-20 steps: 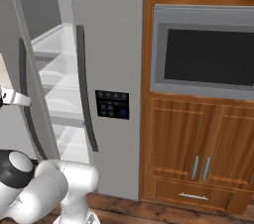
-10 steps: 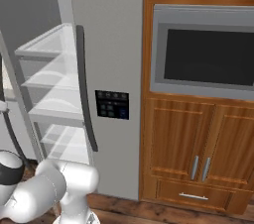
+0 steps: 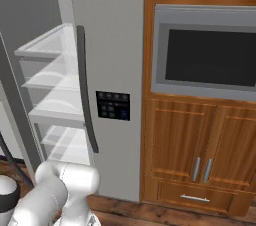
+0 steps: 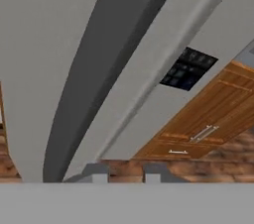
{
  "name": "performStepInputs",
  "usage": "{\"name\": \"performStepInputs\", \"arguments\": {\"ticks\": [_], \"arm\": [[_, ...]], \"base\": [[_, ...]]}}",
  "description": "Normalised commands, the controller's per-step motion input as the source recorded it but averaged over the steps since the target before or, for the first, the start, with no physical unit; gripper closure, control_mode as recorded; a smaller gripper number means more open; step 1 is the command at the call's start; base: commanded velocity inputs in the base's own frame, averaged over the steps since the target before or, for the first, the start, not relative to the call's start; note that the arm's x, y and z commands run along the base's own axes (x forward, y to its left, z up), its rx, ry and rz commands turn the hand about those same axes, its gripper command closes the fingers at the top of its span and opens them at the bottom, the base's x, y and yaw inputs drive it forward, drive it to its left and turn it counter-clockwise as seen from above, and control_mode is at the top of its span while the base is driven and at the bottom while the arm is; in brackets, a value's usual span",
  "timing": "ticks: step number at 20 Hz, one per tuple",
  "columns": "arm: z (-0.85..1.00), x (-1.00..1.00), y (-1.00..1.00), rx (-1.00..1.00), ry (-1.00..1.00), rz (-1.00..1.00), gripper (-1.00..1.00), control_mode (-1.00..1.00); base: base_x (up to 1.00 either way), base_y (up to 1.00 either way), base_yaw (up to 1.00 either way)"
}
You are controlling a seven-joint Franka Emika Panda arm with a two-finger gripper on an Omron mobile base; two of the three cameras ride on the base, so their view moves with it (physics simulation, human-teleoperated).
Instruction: Place one of the steaks on the plate and the other in the bowl. Then place the bowl in the fridge.
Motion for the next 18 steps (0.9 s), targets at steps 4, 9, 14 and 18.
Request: {"name": "performStepInputs", "arguments": {"ticks": [4, 9, 14, 18], "arm": [[0.23, -0.49, -0.46, 0.02, -0.05, 0.07, -1.0, -1.0], [0.33, -0.13, -0.81, 0.06, 0.0, 0.1, -1.0, -1.0], [0.21, 0.0, -1.0, 0.13, 0.0, 0.19, -1.0, -1.0], [0.01, 0.08, -1.0, 0.27, 0.02, 0.28, -1.0, -1.0]], "base": [[0.0, 0.0, 0.0], [0.0, 0.0, 0.0], [0.0, 0.0, 0.0], [0.0, 0.0, 0.0]]}}
